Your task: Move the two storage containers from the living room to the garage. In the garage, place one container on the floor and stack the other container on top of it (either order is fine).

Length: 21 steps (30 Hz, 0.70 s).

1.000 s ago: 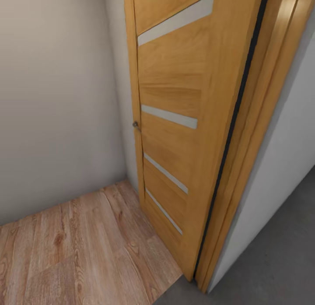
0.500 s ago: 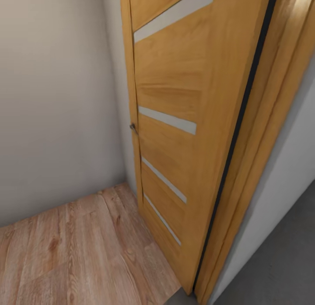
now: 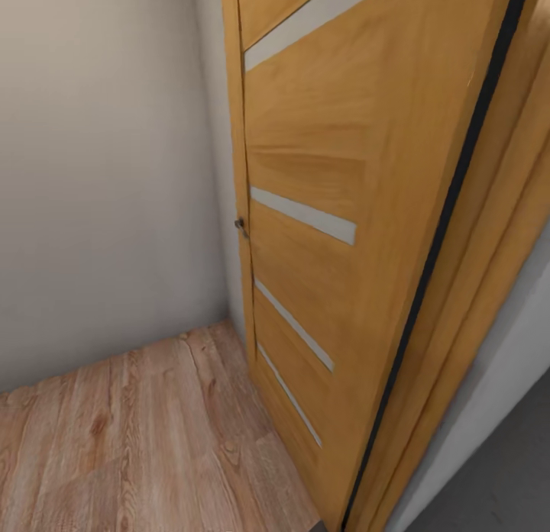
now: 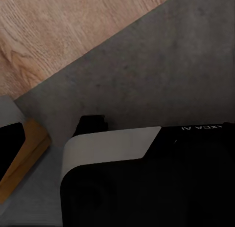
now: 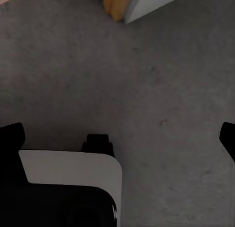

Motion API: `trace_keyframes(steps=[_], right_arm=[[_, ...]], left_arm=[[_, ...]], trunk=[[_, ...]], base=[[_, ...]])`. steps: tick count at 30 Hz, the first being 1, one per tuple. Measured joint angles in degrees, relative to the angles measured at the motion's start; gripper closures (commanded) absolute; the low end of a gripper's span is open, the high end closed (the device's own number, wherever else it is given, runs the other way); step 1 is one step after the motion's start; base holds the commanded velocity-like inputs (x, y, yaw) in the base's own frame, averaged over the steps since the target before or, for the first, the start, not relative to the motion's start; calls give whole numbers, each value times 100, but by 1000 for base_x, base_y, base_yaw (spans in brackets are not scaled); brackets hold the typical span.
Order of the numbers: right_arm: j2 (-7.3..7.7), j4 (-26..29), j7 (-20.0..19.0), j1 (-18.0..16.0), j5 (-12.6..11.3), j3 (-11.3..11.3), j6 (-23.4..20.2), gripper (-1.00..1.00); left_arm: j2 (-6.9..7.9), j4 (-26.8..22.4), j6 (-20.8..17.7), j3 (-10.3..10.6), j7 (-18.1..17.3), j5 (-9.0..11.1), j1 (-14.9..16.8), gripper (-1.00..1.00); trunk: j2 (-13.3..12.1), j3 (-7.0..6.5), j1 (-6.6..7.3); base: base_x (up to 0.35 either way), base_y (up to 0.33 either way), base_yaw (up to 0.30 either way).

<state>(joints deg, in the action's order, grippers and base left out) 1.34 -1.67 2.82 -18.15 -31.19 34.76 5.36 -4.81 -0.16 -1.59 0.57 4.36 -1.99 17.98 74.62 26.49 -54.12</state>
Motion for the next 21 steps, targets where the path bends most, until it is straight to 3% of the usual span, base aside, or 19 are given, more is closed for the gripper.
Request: trace_keyframes(steps=[14,21], right_arm=[[0,-2,14,0,3,1,0,-100],[1,-3,25,1,2,0,6,-100]], left_arm=[[9,0,0,0,0,0,2,-100],[1,0,0,0,3,0,2,-100]], trunk=[[0,0,0],[0,0,0]], base=[[1,0,260],[15,0,141]])
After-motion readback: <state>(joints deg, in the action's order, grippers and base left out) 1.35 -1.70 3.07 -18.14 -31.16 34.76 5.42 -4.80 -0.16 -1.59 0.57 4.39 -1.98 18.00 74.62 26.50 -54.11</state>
